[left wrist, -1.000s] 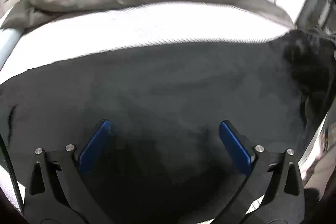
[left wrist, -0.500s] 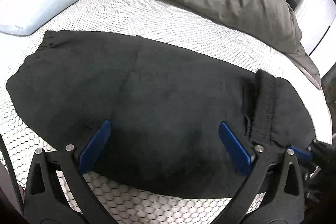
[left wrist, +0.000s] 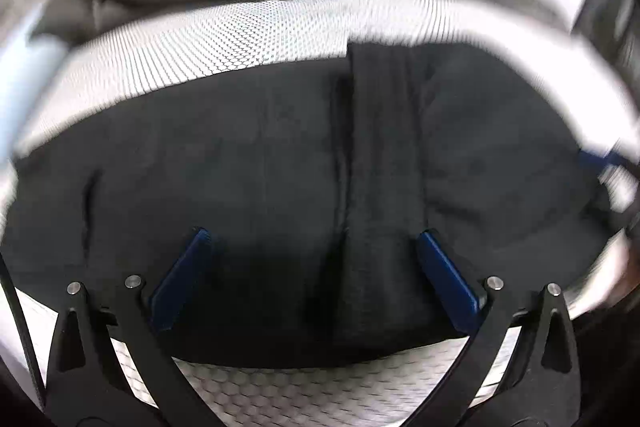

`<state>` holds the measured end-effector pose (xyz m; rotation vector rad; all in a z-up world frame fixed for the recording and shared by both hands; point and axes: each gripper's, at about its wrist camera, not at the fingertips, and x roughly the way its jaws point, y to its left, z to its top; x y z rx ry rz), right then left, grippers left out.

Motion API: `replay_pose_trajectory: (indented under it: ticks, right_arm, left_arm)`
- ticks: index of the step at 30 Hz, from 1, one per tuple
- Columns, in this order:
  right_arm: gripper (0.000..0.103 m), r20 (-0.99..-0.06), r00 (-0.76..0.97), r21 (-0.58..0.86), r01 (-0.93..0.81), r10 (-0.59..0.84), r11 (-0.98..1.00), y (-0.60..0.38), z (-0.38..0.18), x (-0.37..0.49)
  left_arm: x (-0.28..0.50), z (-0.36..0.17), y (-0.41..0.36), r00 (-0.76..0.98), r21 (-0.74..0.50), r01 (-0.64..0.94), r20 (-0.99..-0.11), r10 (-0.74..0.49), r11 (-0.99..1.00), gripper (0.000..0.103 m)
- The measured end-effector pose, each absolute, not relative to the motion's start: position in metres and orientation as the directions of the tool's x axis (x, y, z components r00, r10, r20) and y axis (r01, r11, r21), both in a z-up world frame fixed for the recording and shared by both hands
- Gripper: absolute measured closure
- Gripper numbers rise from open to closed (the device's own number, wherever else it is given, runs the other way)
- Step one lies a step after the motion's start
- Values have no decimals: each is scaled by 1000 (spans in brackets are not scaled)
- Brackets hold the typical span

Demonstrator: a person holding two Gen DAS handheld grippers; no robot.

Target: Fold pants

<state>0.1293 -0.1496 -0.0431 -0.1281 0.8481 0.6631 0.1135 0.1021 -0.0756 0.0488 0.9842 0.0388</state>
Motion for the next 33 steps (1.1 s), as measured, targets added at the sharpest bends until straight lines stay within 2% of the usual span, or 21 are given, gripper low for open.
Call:
replay_pose_trajectory:
  ticks: [2, 4, 7, 10, 12, 16, 17, 22, 25, 27, 28, 29, 31, 32, 33]
  right_arm:
    - [21, -785, 472, 53, -594, 401, 803, -152, -58, 129]
    - [21, -798, 477, 5, -608, 369, 794, -154, -68, 123]
    - [21, -784, 469, 61, -596, 408, 801, -167, -60, 123]
    - [20, -762, 476, 118, -566, 440, 816, -177, -50, 125]
    - [19, -757, 489, 122, -546, 434, 829, -179, -47, 125]
    - [18, -772, 481, 131, -519, 415, 845, -179, -52, 127]
    - [18, -773, 482, 126, -519, 412, 845, -177, -53, 127]
    - [18, -779, 480, 126, -511, 404, 850, -178, -56, 130]
    - [18, -786, 469, 144, -494, 403, 857, -180, -60, 135]
    - [17, -789, 461, 155, -491, 407, 857, -181, -63, 137]
    - [17, -789, 461, 158, -489, 407, 858, -182, -64, 138]
    - [16, -789, 460, 160, -485, 406, 860, -183, -65, 139]
    - [16, -788, 461, 165, -480, 407, 862, -183, -64, 140]
    - [16, -789, 462, 163, -478, 405, 863, -183, -64, 140]
    - [16, -790, 464, 160, -476, 401, 865, -182, -64, 141]
  left_arm:
    - [108, -81, 101, 557, 75, 9, -829, 57, 997, 0]
    - [110, -76, 111, 556, 2, -14, -831, 9, 1000, 0]
    - [108, -62, 129, 609, -119, -71, -792, -52, 990, 0]
    - [126, -62, 146, 610, -335, -66, -759, -228, 940, 1]
    - [152, -68, 154, 576, -458, -75, -745, -336, 886, 8]
    - [187, -82, 153, 512, -588, -99, -722, -466, 803, 29]
    - [191, -84, 149, 496, -593, -84, -722, -483, 801, 32]
    - [215, -96, 124, 437, -529, -67, -778, -451, 846, 30]
    - [230, -95, 123, 432, -537, -77, -777, -458, 840, 30]
    - [234, -94, 126, 449, -546, -84, -767, -458, 833, 38]
    - [234, -93, 128, 469, -541, -100, -765, -440, 835, 55]
    - [231, -93, 131, 489, -550, -115, -756, -435, 827, 65]
    - [229, -89, 140, 548, -601, -132, -707, -447, 788, 76]
    - [225, -85, 142, 571, -619, -128, -685, -453, 775, 85]
    - [220, -80, 144, 592, -632, -125, -666, -454, 765, 88]
